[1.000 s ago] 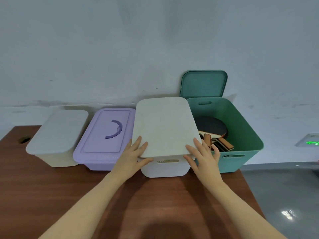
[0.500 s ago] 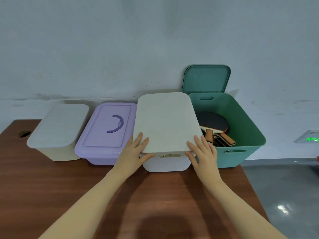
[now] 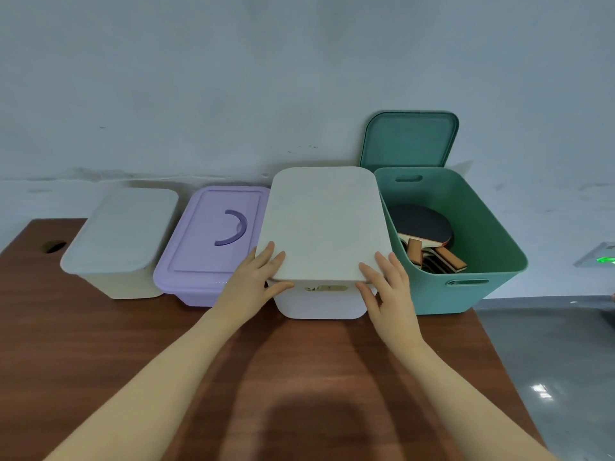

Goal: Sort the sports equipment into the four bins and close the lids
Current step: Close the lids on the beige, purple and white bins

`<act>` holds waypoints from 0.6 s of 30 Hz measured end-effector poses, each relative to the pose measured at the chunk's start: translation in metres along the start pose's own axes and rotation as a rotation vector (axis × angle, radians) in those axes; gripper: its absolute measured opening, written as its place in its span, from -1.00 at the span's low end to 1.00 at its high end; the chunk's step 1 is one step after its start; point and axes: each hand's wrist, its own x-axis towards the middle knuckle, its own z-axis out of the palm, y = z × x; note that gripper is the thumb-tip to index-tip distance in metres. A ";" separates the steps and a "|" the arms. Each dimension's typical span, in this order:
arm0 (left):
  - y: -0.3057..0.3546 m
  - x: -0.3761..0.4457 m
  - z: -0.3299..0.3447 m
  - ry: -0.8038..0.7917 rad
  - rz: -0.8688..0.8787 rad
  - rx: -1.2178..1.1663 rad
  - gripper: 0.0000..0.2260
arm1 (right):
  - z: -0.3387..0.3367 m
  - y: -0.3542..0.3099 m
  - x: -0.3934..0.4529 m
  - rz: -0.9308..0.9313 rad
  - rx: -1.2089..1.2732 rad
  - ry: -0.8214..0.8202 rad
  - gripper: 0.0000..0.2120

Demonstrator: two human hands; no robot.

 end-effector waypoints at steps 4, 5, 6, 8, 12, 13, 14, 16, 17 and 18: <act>0.008 0.002 0.003 0.063 0.054 0.032 -0.35 | -0.010 0.008 0.004 -0.009 -0.075 -0.023 -0.72; 0.008 0.001 0.004 0.054 0.051 0.032 -0.33 | -0.011 0.010 0.004 -0.015 -0.099 -0.029 -0.73; 0.007 0.000 0.006 0.042 0.040 0.028 -0.31 | -0.011 0.010 0.004 -0.020 -0.117 -0.034 -0.73; 0.007 -0.003 0.007 0.027 0.008 0.010 -0.32 | -0.011 0.009 0.004 -0.023 -0.130 -0.045 -0.73; 0.016 -0.003 0.005 0.061 -0.003 0.005 -0.47 | -0.015 0.012 0.004 0.021 -0.112 -0.074 -0.72; 0.017 -0.002 0.005 0.075 0.022 0.021 -0.48 | -0.017 0.014 0.004 0.039 -0.113 -0.086 -0.71; 0.017 0.000 0.005 0.086 0.038 0.032 -0.49 | -0.018 0.015 0.003 0.051 -0.115 -0.092 -0.71; 0.018 0.001 0.006 0.112 0.034 0.027 -0.52 | -0.019 0.017 0.003 0.044 -0.131 -0.083 -0.72; 0.018 0.000 0.007 0.125 0.033 0.032 -0.53 | -0.019 0.017 0.003 0.028 -0.152 -0.070 -0.73; 0.017 0.000 0.008 0.143 0.042 0.050 -0.54 | -0.018 0.017 0.003 0.006 -0.182 -0.055 -0.75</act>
